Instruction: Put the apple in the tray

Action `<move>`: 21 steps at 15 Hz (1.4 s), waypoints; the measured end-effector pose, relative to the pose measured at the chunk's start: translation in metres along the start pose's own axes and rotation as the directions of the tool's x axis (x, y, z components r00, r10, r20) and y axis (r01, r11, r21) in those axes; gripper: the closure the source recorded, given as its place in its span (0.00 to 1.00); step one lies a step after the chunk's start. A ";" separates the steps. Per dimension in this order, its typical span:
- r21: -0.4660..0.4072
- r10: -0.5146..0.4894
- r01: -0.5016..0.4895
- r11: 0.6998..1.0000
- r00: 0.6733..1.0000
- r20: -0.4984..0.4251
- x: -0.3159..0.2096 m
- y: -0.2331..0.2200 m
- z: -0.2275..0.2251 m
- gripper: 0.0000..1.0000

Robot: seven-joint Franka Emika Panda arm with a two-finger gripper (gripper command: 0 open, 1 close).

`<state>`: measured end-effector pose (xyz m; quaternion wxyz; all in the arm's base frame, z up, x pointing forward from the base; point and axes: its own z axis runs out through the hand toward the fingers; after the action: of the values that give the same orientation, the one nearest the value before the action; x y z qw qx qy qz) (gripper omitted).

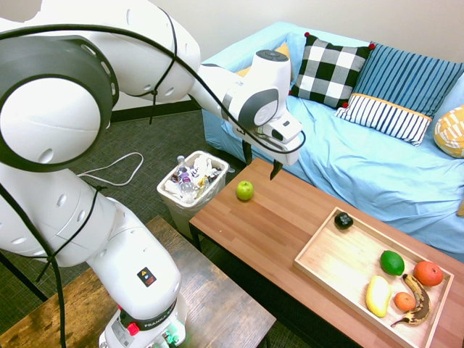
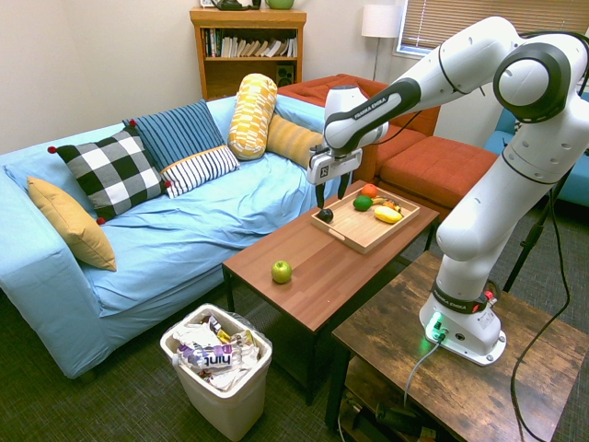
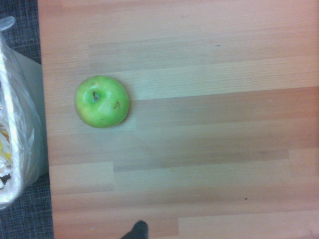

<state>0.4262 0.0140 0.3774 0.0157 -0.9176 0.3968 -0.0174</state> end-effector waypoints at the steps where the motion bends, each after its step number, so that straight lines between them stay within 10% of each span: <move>1: 0.001 0.000 0.000 1.000 1.000 -0.001 0.001 -0.001 0.000 0.00; 10: 0.003 -0.048 0.048 0.999 0.999 -0.004 -0.020 -0.072 0.033 0.00; 21: -0.113 0.003 0.006 0.994 0.997 0.074 -0.024 -0.168 0.175 0.00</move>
<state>0.5394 0.1490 0.2094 -0.0218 -0.9174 0.3955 0.0390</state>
